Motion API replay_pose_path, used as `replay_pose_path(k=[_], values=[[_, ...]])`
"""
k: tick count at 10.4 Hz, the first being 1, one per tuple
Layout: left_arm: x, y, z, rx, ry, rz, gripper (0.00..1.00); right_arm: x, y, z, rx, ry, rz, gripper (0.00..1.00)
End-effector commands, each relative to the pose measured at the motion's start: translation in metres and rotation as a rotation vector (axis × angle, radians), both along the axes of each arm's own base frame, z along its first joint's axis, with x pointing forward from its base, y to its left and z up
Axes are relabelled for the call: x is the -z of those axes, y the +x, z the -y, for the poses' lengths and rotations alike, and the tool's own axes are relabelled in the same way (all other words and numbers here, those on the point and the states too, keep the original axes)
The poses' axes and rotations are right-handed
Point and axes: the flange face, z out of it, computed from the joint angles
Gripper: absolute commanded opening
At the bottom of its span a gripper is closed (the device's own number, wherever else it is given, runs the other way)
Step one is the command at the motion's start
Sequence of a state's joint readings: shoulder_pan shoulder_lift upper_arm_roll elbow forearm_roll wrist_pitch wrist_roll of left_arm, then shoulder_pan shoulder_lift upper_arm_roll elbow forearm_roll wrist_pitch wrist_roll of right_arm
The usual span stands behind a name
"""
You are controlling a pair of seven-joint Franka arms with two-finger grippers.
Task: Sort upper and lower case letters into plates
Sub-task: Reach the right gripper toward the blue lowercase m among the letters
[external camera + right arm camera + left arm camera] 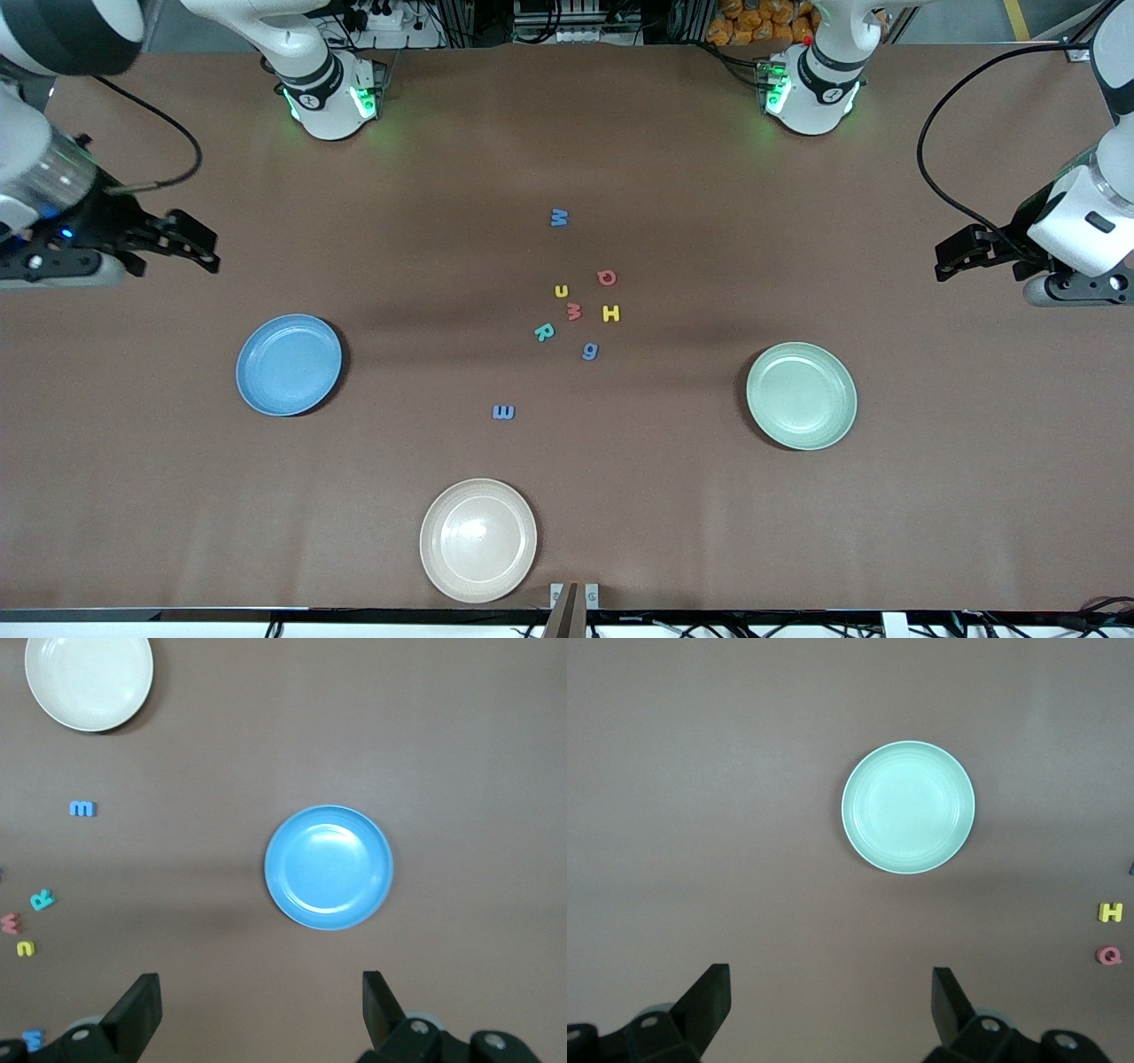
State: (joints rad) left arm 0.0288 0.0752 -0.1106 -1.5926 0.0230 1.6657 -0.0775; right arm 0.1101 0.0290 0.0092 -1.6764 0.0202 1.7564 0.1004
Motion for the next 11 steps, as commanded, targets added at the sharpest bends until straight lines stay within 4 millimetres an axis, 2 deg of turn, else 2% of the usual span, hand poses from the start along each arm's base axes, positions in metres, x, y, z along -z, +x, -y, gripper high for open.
replay_pose_path(k=[1,2,4,6,7,9,10,11], values=[[-0.005,0.003,-0.003,0.033,0.021,0.011,1.00,0.023,0.011,-0.029,0.036,0.011,-0.007,1.00],[-0.005,0.003,-0.002,0.022,0.020,0.011,1.00,0.039,0.018,-0.048,0.010,0.012,-0.007,1.00],[-0.004,0.007,-0.013,0.002,0.014,0.009,1.00,0.086,0.034,-0.109,0.050,-0.002,0.018,1.00],[-0.001,0.007,-0.009,0.017,0.019,0.000,1.00,0.145,0.045,-0.166,0.059,-0.044,0.005,1.00],[0.003,0.008,-0.002,0.031,0.018,-0.008,1.00,0.175,0.052,-0.186,0.073,-0.048,-0.027,1.00],[0.024,0.016,0.015,0.012,0.004,-0.040,1.00,0.228,0.061,-0.244,0.013,-0.046,-0.026,1.00],[0.041,0.024,0.021,0.002,0.002,-0.052,1.00,0.252,0.065,-0.257,0.008,-0.040,-0.025,1.00],[0.055,0.034,0.044,0.021,-0.007,-0.028,1.00,0.276,0.068,-0.265,0.005,-0.024,-0.006,0.98]])
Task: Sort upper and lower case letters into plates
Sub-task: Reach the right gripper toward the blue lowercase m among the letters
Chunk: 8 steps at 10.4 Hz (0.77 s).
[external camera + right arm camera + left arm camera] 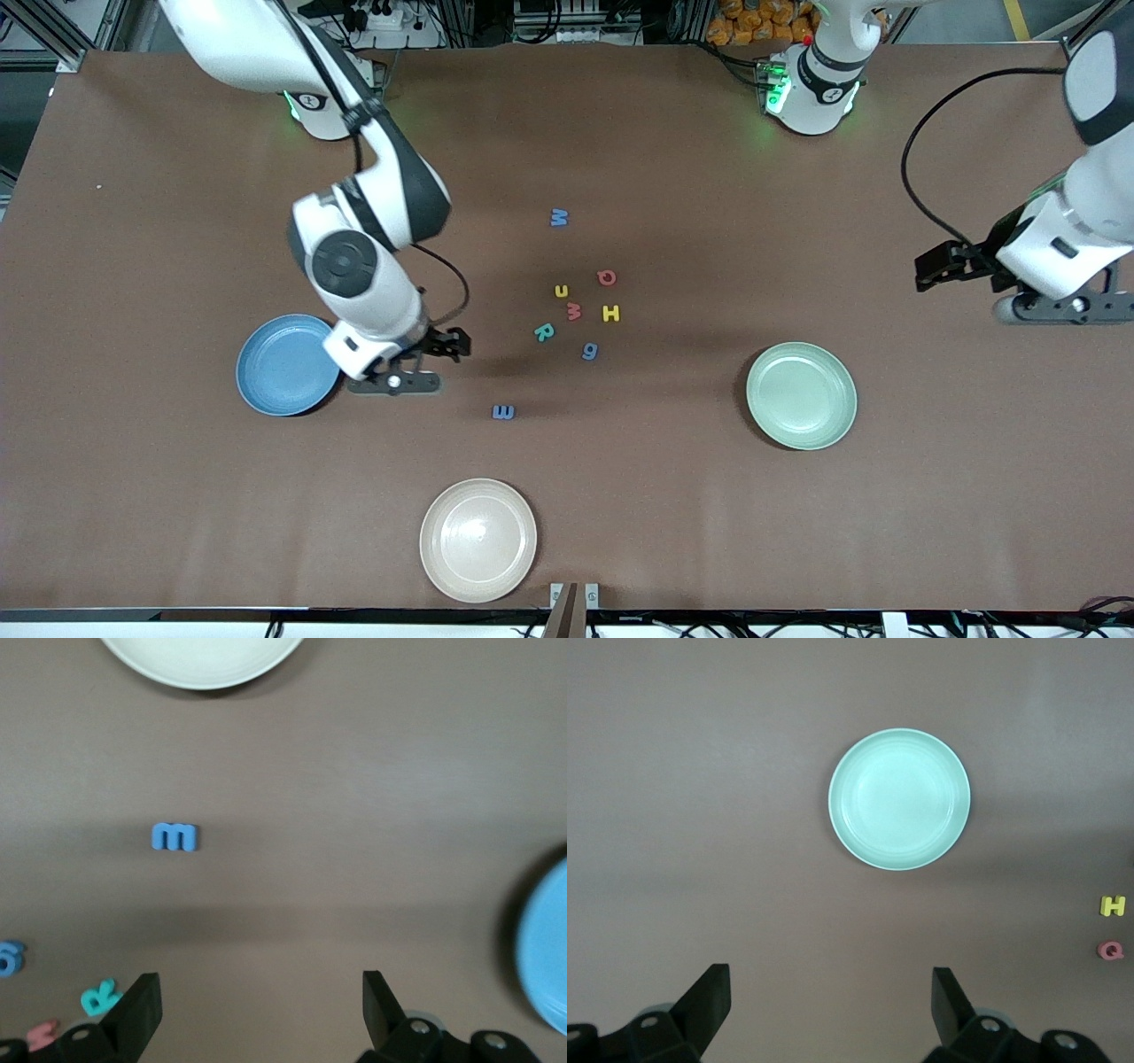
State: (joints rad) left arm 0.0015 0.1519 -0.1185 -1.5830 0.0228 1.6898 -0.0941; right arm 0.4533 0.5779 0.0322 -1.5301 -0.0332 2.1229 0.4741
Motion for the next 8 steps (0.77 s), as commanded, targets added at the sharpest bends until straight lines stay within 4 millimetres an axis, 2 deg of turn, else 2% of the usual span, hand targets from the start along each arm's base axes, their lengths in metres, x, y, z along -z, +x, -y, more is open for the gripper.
replay_pose_path(k=[1,2,4,5,6,8], values=[[0.034,0.024,0.041,-0.024,-0.007,0.027,1.00,0.042,0.017,-0.021,0.001,0.020,0.047,0.97],[0.051,0.034,0.052,-0.054,-0.015,0.047,1.00,0.061,0.018,-0.025,-0.003,0.022,0.047,0.91],[0.091,0.040,0.103,-0.079,-0.019,0.041,1.00,0.091,0.022,-0.052,0.059,0.027,0.047,0.86],[0.113,0.045,0.120,-0.109,-0.019,0.036,1.00,0.097,0.025,-0.067,0.082,0.035,0.055,0.84],[0.129,0.046,0.138,-0.119,-0.025,0.042,1.00,0.104,0.028,-0.071,0.112,0.038,0.059,0.81],[0.154,0.036,0.193,-0.148,-0.029,0.053,1.00,0.118,0.033,-0.080,0.113,0.041,0.070,0.80]])
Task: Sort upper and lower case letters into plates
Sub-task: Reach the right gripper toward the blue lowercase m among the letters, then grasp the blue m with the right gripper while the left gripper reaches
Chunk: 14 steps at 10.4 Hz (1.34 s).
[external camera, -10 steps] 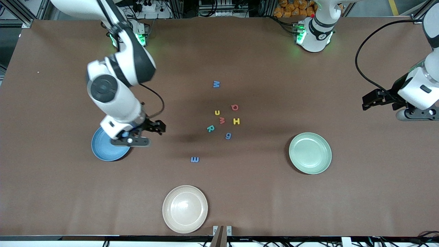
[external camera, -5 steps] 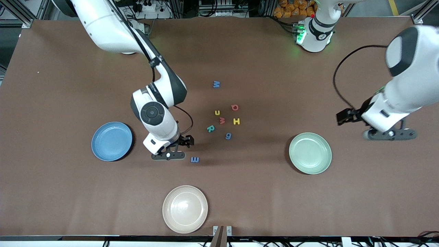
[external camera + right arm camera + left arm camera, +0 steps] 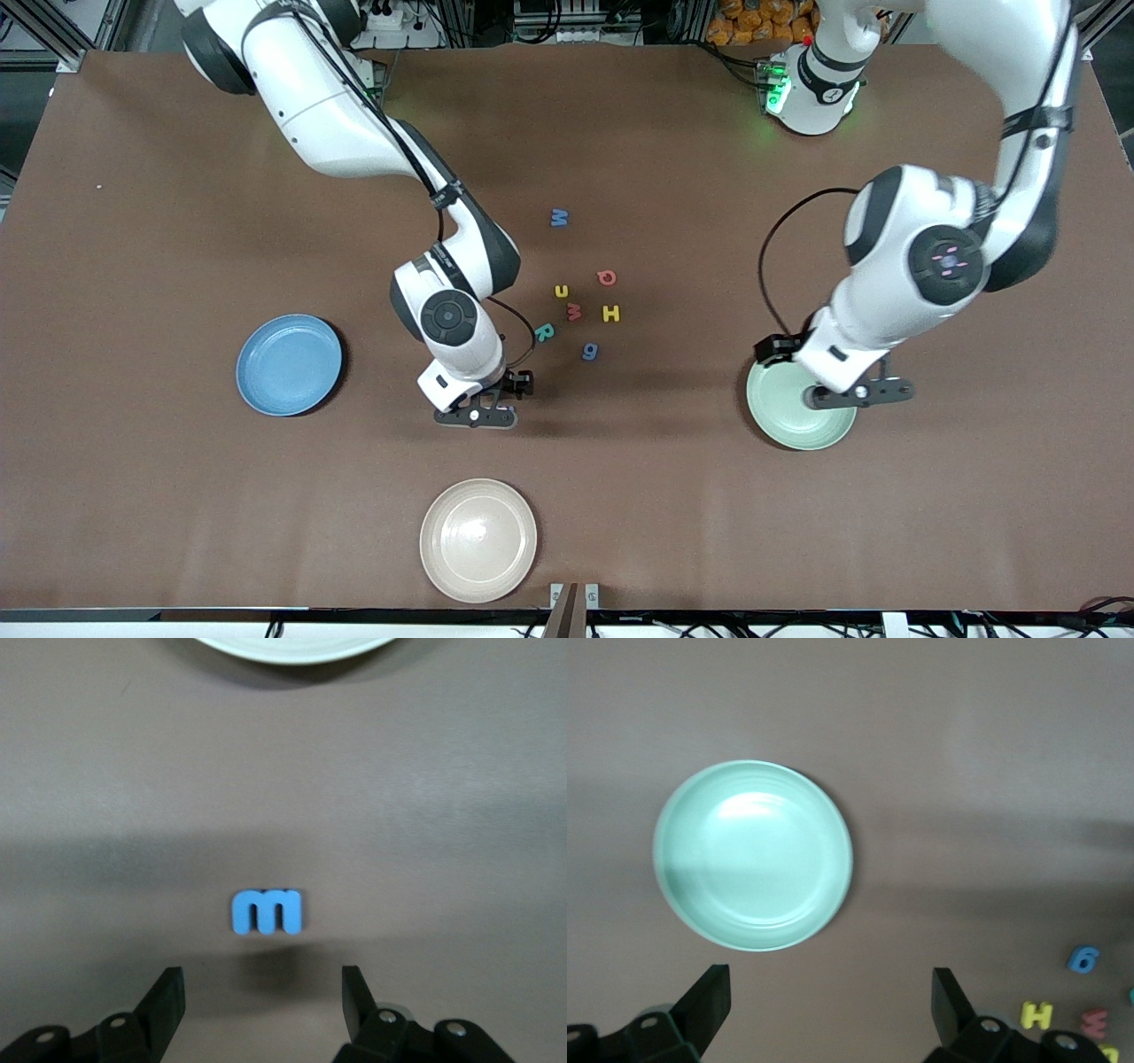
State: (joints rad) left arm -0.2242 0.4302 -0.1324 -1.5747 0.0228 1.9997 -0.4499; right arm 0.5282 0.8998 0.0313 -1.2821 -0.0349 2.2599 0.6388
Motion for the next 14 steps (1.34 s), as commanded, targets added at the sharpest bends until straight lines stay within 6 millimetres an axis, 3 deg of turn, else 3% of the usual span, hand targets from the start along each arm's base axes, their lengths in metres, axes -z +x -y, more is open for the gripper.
replay_pose_path(k=[1,4,6,8,9,10,11,12,13,14], values=[[0.008,-0.003,0.044,-0.046,0.000,0.037,1.00,0.016,0.014,-0.010,0.019,-0.005,0.024,0.80],[0.035,-0.023,0.104,0.007,-0.009,0.041,1.00,0.026,0.017,-0.004,0.014,-0.018,0.022,0.78],[0.073,-0.044,0.155,0.015,-0.004,0.052,1.00,0.034,0.018,-0.004,0.015,-0.013,0.028,0.75],[0.112,-0.058,0.181,0.006,0.069,0.077,1.00,0.037,0.019,-0.003,0.018,-0.012,0.030,0.67],[0.122,-0.066,0.203,0.006,0.056,0.093,1.00,0.039,0.019,-0.002,0.020,-0.014,0.033,0.64],[0.129,-0.072,0.218,0.014,0.037,0.110,1.00,0.041,0.018,-0.003,0.017,-0.012,0.036,0.50],[0.130,-0.073,0.221,0.017,0.021,0.121,1.00,0.041,0.017,-0.004,0.006,-0.024,0.041,0.12],[0.137,-0.078,0.229,0.029,0.010,0.123,1.00,0.034,0.019,0.000,0.002,-0.040,0.049,0.00],[0.139,-0.091,0.247,0.060,-0.019,0.149,1.00,0.012,0.023,0.011,0.018,-0.034,0.057,0.00],[0.153,-0.103,0.245,0.068,-0.001,0.123,1.00,-0.022,0.028,0.042,0.056,-0.022,0.060,0.00]])
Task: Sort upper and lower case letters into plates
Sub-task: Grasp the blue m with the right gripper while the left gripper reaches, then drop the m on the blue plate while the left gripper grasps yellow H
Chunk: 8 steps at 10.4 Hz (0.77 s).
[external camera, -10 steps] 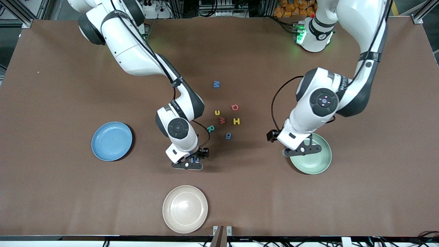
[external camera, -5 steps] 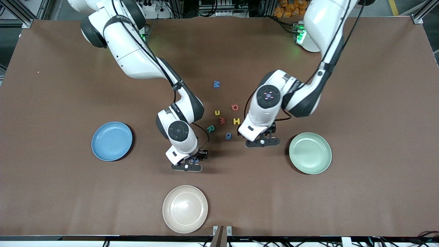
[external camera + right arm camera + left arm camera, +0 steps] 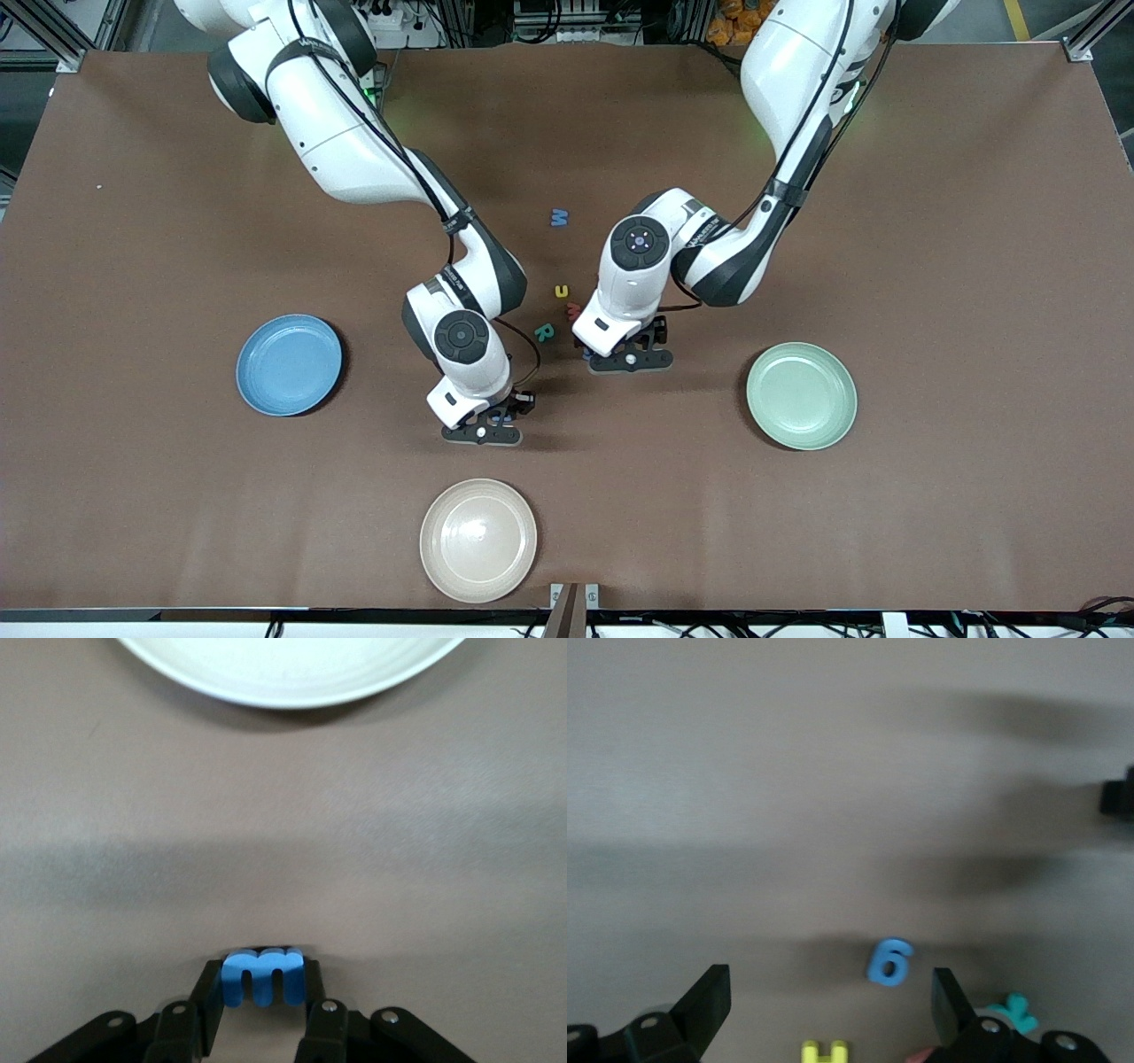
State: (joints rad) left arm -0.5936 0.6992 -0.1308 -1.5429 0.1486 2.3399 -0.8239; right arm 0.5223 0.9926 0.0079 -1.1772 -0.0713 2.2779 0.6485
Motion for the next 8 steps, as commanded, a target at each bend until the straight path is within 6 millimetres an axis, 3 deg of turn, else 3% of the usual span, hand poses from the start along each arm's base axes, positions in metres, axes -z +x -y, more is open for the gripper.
replay_pose_path(k=[1,3,4,6,8], values=[[0.024,-0.030,0.003,0.028,0.039,-0.013,1.00,-0.074,0.007,0.062,0.078,0.013,0.015,0.00],[0.057,-0.064,-0.004,0.062,0.013,-0.005,1.00,-0.116,0.000,0.137,0.070,0.018,-0.027,0.00],[0.060,-0.072,-0.009,0.067,0.016,-0.009,1.00,-0.124,-0.010,0.184,0.028,0.022,-0.058,0.00],[0.061,-0.075,-0.011,0.068,0.021,-0.014,1.00,-0.117,-0.031,0.259,-0.077,0.008,-0.114,0.00],[0.065,-0.075,-0.013,0.064,0.024,-0.020,1.00,-0.089,-0.046,0.312,-0.118,-0.008,-0.172,0.00]])
